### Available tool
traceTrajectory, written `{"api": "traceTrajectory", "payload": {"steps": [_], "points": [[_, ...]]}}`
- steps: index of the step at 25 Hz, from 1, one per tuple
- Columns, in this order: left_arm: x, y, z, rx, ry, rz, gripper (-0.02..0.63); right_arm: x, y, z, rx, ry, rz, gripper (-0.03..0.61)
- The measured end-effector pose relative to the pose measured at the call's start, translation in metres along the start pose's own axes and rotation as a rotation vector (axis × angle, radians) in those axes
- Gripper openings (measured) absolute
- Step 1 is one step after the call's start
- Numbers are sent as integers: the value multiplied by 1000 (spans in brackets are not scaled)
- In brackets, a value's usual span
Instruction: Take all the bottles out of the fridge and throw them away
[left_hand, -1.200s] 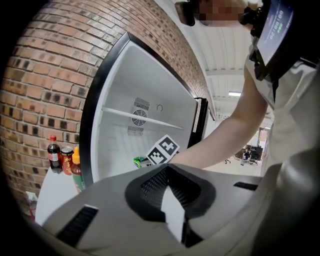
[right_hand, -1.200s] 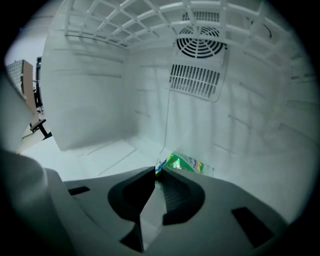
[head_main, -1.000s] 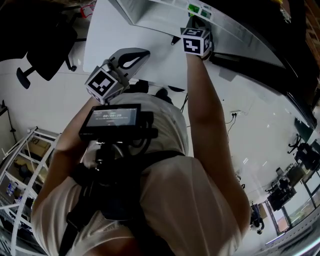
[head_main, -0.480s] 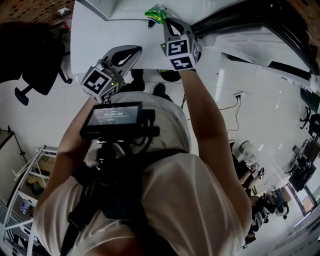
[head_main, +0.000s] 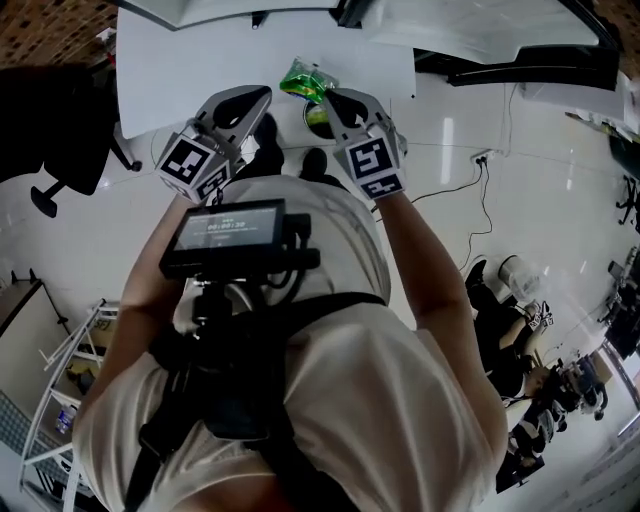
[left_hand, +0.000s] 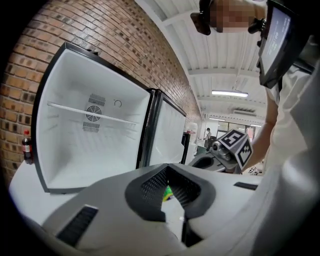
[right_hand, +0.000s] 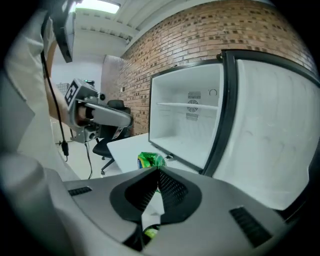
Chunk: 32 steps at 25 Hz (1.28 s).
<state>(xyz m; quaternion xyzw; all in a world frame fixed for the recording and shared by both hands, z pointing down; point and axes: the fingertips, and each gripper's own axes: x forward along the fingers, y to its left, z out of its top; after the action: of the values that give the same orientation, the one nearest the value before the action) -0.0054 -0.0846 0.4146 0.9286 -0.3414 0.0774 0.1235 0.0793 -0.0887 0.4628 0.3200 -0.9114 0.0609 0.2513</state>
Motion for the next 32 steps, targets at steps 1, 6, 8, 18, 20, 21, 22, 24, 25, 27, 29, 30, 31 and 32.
{"api": "traceTrajectory", "payload": {"steps": [1,6,8,18,20,21,22,24,25,27,29,30,31,32], "points": [[0,-7,-3,-1,3,1,9,-10,9,-12,9,10,15,5],[-13,-8,-25,-25,43,24,9,-11,50,-67,53,92,83,5],[-16,-13,-29,-33,54,23,9,-3,57,-99,70,151,96,5],[-1,-56,-37,-29,143,37,9,6,25,-240,135,381,57,5],[0,-55,-44,-24,165,30,9,18,16,-256,143,414,39,5],[-1,-52,-48,-21,173,29,9,26,11,-261,143,428,29,5],[-4,-48,-50,-21,177,31,9,34,8,-264,139,439,19,5],[-15,-42,-52,-30,179,46,9,47,6,-266,126,460,11,6],[-22,-39,-53,-38,180,57,9,52,8,-266,116,469,11,6],[-35,-38,-57,-50,186,76,9,58,11,-265,97,479,10,6],[-47,-38,-61,-54,193,90,9,58,13,-263,88,477,-2,9],[-51,-38,-61,-55,194,96,9,58,14,-263,86,472,-8,11],[-54,-37,-60,-55,194,103,9,58,14,-263,89,467,-10,19],[-54,-36,-60,-53,193,108,9,58,15,-265,94,463,-7,64]]}}
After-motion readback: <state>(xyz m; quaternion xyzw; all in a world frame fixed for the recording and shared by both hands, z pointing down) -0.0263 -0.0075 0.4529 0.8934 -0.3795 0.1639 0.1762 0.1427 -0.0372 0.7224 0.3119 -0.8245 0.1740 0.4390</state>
